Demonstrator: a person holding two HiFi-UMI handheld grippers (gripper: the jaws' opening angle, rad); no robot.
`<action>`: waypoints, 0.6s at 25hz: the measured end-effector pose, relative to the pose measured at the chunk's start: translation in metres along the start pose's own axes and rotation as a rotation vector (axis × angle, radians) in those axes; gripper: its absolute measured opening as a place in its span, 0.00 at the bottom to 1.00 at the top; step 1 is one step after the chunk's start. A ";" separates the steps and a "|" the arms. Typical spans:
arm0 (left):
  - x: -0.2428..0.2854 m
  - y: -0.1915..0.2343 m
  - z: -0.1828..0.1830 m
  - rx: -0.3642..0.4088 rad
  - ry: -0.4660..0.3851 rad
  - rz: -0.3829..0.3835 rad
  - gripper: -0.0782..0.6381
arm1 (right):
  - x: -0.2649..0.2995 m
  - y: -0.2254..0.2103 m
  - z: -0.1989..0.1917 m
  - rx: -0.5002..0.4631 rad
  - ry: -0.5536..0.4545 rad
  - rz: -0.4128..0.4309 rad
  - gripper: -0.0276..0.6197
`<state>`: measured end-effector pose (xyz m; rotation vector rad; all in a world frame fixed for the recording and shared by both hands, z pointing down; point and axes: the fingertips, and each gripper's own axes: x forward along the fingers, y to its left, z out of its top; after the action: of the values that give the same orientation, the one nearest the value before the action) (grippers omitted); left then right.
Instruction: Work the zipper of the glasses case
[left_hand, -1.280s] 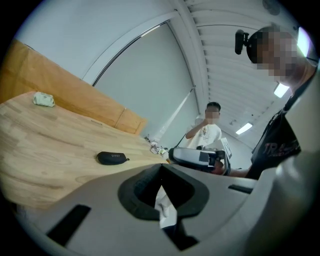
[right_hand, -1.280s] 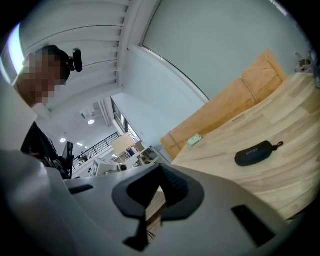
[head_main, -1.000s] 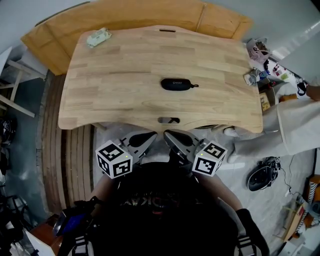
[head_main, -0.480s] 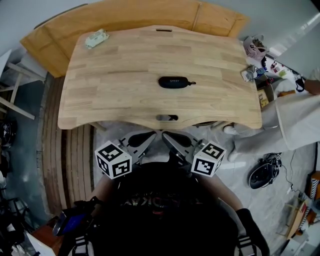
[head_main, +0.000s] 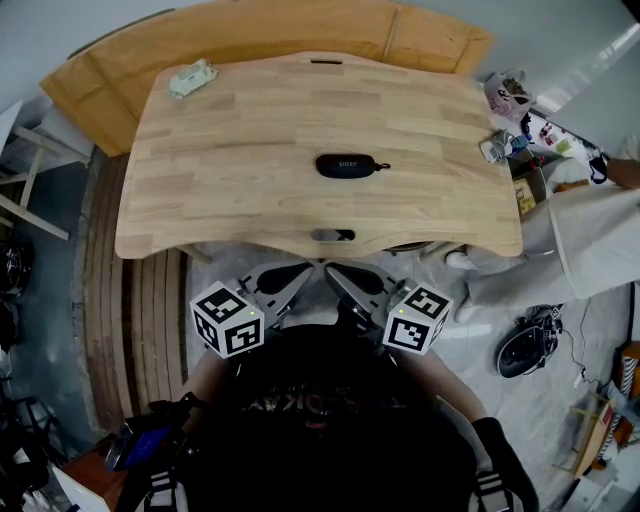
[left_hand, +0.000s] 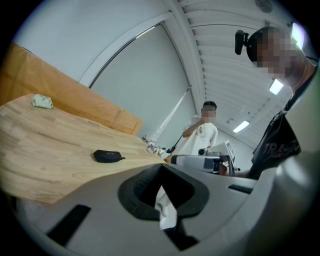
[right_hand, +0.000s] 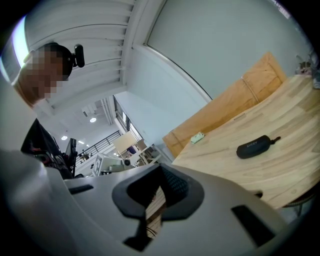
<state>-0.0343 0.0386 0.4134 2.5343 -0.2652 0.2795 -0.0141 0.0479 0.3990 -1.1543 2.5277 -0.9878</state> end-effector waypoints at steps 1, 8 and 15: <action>0.000 0.000 0.000 -0.001 0.000 0.000 0.13 | 0.000 0.000 0.000 -0.001 0.001 0.000 0.07; -0.002 0.001 0.000 -0.002 -0.008 0.007 0.13 | 0.002 0.000 -0.001 -0.002 0.013 0.005 0.07; -0.002 0.001 0.000 -0.016 -0.018 0.013 0.13 | 0.003 0.000 -0.002 -0.006 0.030 0.012 0.07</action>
<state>-0.0367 0.0376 0.4136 2.5211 -0.2900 0.2591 -0.0170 0.0473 0.4005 -1.1330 2.5594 -1.0022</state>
